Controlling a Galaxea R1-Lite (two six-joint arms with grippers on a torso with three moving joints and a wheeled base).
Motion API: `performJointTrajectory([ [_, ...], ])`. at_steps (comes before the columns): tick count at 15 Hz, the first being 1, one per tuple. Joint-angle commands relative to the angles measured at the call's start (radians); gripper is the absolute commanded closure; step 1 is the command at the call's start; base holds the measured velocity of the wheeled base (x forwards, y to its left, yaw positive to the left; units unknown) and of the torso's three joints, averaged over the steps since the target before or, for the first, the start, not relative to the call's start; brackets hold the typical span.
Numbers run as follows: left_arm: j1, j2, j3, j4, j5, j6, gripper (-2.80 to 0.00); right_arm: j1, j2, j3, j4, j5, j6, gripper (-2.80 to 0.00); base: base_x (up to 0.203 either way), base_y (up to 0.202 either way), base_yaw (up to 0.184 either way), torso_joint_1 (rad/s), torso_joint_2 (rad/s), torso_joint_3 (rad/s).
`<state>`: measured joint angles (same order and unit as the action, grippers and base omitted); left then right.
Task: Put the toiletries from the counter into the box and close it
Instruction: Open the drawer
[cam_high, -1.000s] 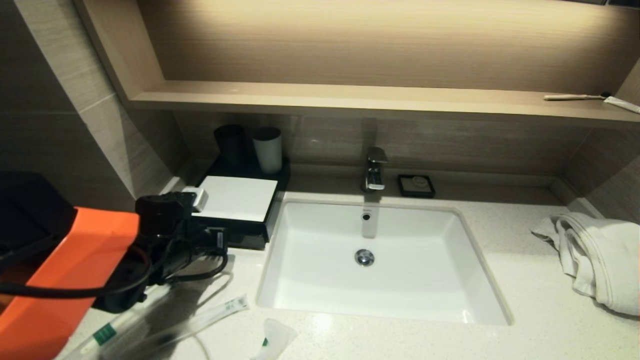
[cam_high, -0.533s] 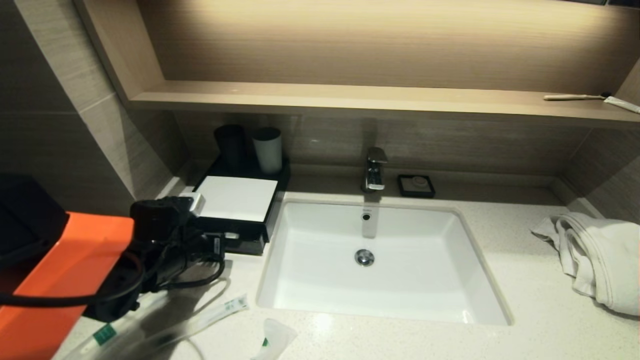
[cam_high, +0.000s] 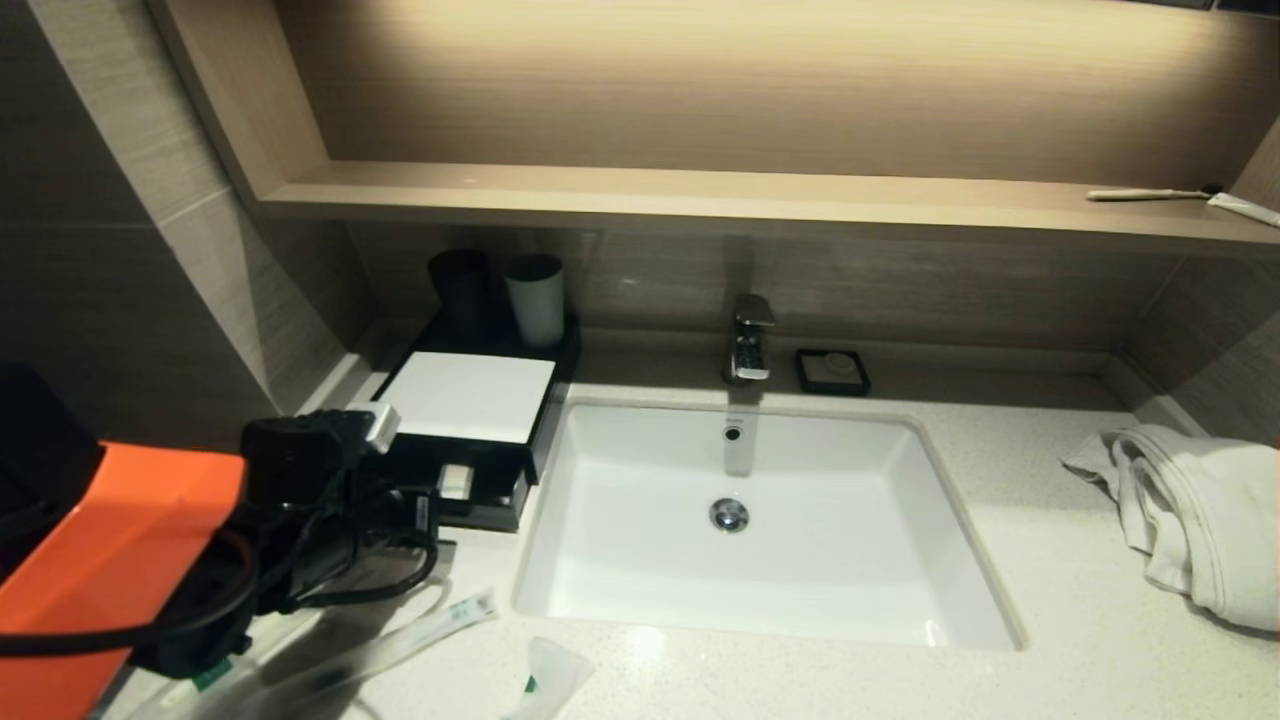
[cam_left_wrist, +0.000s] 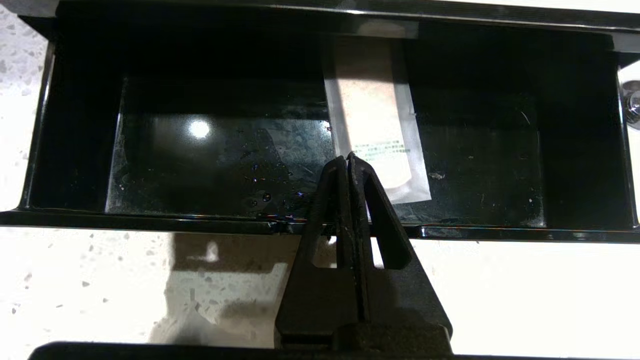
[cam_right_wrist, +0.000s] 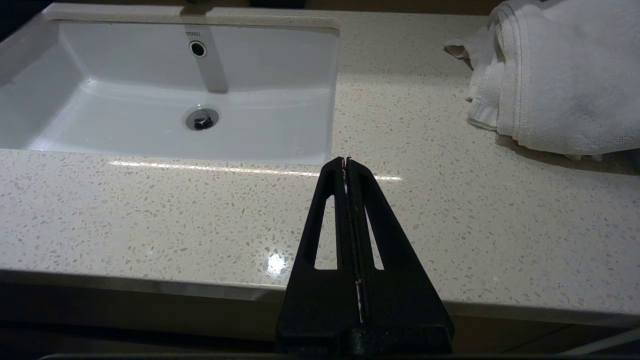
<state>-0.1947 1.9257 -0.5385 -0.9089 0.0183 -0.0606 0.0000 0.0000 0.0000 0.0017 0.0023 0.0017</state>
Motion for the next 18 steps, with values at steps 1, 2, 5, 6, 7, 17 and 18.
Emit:
performJointTrajectory([
  [1,0.000,-0.011,0.031,-0.031,0.002,0.000,0.00,0.000,0.000,0.000,0.000,0.001,0.000,0.00,0.000,0.000,0.000,0.000,0.00,0.000],
  [2,0.000,-0.013,0.038,-0.043,0.002,0.001,0.00,0.000,0.000,0.000,0.000,0.001,0.000,0.00,0.000,0.000,0.000,0.000,0.00,0.000],
  [5,0.000,-0.024,0.078,-0.068,0.002,-0.001,0.00,0.000,0.000,0.000,0.000,0.001,0.000,0.00,0.000,0.000,0.000,0.000,0.00,0.000],
  [6,0.000,-0.038,0.086,-0.069,0.002,-0.001,0.00,0.000,0.000,0.000,0.000,0.001,0.000,0.00,0.000,0.000,0.000,0.000,0.00,0.000],
  [7,0.000,-0.050,0.099,-0.069,0.002,-0.001,0.00,0.000,0.000,0.000,0.000,0.001,0.000,0.00,0.000,0.000,0.000,0.000,0.00,0.000],
  [17,-0.022,-0.118,0.196,-0.085,0.000,-0.004,0.00,0.000,0.000,0.000,0.000,0.001,0.000,0.00,0.000,0.000,0.000,0.000,0.00,0.000],
  [18,-0.023,-0.124,0.201,-0.087,0.000,-0.004,0.00,0.000,0.000,0.000,0.000,0.001,0.000,0.00,0.000,0.000,0.000,0.000,0.00,0.000],
])
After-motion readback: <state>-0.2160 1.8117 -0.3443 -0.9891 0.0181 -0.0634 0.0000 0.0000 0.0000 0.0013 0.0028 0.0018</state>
